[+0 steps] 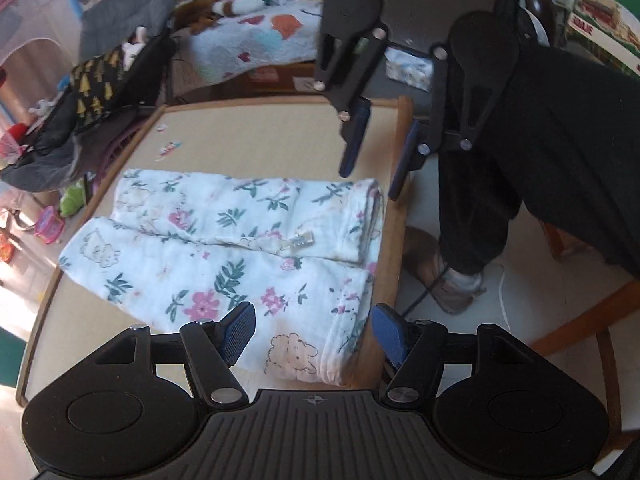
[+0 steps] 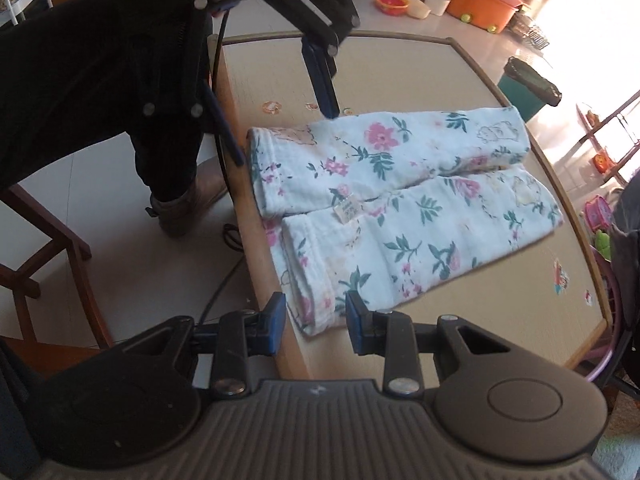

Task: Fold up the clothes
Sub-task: 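Move the open right gripper to the end of the folded shirt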

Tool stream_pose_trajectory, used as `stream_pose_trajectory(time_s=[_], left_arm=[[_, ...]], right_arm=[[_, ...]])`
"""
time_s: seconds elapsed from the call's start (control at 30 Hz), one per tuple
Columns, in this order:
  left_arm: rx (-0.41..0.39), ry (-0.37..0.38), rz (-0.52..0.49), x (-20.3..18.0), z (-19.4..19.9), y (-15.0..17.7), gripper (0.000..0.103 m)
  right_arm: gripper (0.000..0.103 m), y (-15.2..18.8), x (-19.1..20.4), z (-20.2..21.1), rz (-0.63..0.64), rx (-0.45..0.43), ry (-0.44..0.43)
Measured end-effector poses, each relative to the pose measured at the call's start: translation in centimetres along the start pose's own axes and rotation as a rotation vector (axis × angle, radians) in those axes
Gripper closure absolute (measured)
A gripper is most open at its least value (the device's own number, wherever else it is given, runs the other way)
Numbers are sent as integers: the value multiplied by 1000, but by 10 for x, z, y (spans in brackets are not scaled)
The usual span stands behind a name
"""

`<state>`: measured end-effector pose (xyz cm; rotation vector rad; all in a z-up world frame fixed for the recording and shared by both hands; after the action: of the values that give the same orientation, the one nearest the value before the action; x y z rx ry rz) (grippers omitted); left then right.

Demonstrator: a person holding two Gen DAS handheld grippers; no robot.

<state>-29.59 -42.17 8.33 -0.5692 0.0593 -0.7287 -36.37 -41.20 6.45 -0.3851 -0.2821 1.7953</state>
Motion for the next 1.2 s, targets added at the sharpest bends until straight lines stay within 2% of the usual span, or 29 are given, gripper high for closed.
stream_pose_trajectory(time_s=[0.17, 0.47, 0.5, 0.63, 0.7, 0.87, 1.0, 1.2], left_arm=[[45, 57, 10, 4, -18, 5, 40], [2, 158, 120, 14, -29, 9, 43], [6, 160, 116, 16, -31, 11, 51], [18, 168, 110, 19, -32, 12, 57], [20, 139, 81, 19, -34, 11, 58], [9, 123, 104, 21, -37, 8, 60], [14, 117, 97, 20, -36, 7, 60], [14, 151, 155, 30, -37, 3, 59]], right_arm=[[71, -4, -3, -16, 15, 13, -42], [71, -5, -6, -25, 41, 13, -88], [71, -5, -6, -25, 48, 13, -91], [70, -8, -13, -28, 50, 5, -73], [70, -10, -17, -29, 33, -6, -60], [70, -12, -20, -30, 32, 8, -54], [70, -17, -15, -23, 43, -3, -84], [70, -21, -7, -30, 63, 15, -108]])
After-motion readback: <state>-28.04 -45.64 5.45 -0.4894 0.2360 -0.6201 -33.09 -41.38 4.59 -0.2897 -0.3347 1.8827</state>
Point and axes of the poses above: each gripper's, at about its wrist camera, not at the fingertips, and z roughly against the way its jaws point, x to its left, y to its underside, the point moved 7 cm from there along -z, roughly the way its jaws point, and after that the axes turned 1 degree about z, right-handed, at the moved point
